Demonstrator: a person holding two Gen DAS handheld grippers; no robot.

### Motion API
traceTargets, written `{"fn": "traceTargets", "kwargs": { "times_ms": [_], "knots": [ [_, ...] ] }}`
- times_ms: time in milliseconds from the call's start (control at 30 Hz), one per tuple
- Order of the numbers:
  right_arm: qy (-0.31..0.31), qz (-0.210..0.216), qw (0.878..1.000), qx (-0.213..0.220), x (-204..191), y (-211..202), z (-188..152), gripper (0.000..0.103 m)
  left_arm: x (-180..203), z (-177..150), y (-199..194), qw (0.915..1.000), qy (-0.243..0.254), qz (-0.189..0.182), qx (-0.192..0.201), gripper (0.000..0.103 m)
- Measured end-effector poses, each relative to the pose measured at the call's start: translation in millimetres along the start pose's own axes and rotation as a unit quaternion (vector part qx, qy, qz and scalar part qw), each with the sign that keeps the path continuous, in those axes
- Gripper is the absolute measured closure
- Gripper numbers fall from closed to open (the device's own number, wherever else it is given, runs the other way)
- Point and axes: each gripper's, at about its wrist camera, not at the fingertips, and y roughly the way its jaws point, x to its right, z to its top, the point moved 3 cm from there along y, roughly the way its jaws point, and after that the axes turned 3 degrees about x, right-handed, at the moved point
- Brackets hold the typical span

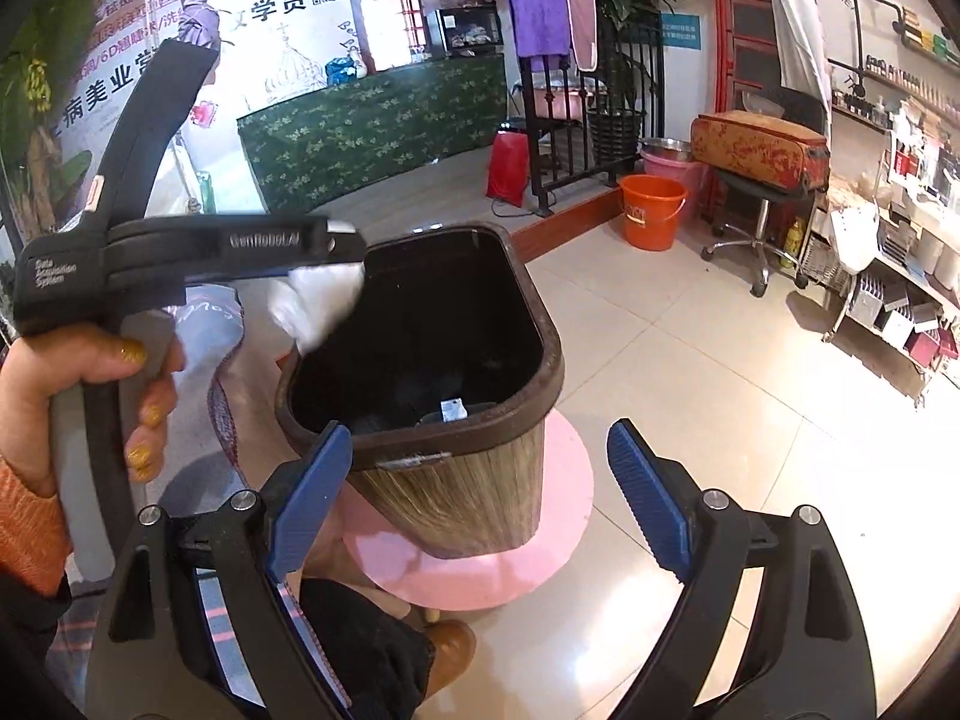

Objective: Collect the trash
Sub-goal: 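Lower the tissue into the wastebasket and open the left tool, then move both tools back over the remaining trash on the bed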

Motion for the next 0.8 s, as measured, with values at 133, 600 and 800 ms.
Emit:
{"fn": "traceTargets", "kwargs": {
  "times_ms": [133, 600, 800],
  "knots": [
    [-0.001, -0.001, 1.0, -0.004, -0.7, 0.7, -1.2, 0.017, 0.4, -1.7, -2.9, 1.0, -0.002, 0.008, 0.003, 0.014],
    [-0.016, 0.012, 1.0, -0.016, -21.2, 7.5, -1.2, 0.017, -46.9, -16.8, -69.1, 0.9957, -0.077, 0.021, 0.048, 0.006],
    [-0.03, 0.022, 0.999, -0.017, -40.0, 5.1, -0.4, 0.017, -66.8, -23.0, -95.9, 0.9922, -0.104, 0.038, 0.058, 0.006]
  ]
}}
